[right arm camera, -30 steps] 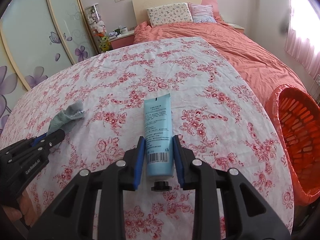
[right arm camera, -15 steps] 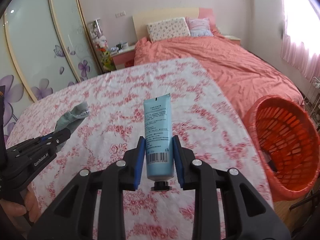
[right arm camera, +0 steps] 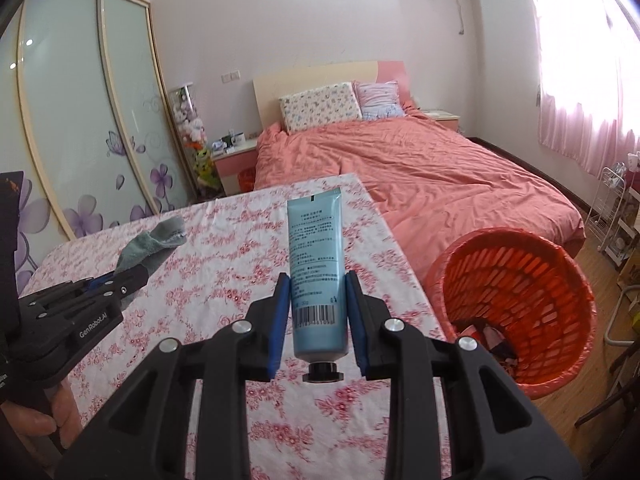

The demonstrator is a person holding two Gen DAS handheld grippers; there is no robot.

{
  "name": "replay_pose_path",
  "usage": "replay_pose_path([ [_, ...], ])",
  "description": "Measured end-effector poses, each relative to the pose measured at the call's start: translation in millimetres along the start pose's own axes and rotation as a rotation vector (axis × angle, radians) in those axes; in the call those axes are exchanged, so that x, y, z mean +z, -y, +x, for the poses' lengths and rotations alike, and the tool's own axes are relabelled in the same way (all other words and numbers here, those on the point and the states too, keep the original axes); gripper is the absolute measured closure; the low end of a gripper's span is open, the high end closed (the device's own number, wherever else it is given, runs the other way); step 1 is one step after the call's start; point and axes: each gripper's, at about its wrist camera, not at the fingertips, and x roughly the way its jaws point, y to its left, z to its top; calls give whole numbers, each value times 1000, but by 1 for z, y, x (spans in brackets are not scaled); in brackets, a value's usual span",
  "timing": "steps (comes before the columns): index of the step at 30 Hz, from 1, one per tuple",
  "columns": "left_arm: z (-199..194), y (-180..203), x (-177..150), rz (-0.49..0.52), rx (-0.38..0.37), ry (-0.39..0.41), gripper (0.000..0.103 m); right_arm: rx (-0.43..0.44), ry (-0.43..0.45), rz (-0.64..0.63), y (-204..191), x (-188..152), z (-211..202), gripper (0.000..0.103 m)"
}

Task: Collect trash
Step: 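Carry the sock and tube over the orange basket and open both tools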

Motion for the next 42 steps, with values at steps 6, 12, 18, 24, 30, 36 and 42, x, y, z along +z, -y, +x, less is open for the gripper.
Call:
replay_pose_path([
  [6,-10,30,6,38,-36,20,90,-20,24,30,22,-1,-17,75],
  [12,-10,64,9,74,-96,22,89,-57,43,74,54,-4,-32,75],
  [18,-5,100,10,110,-169,16,90,-104,55,127,93,-7,-42,75],
  [24,2,134,13,136,-232,6,89,-143,73,183,133,-9,-49,75],
  [30,12,163,14,150,-281,-12,90,-168,98,240,166,-10,-55,75],
  [36,18,193,13,173,-329,-22,89,-188,107,275,189,-12,-56,75],
  [42,28,220,14,194,-368,-39,89,-200,104,314,214,-14,-49,75],
])
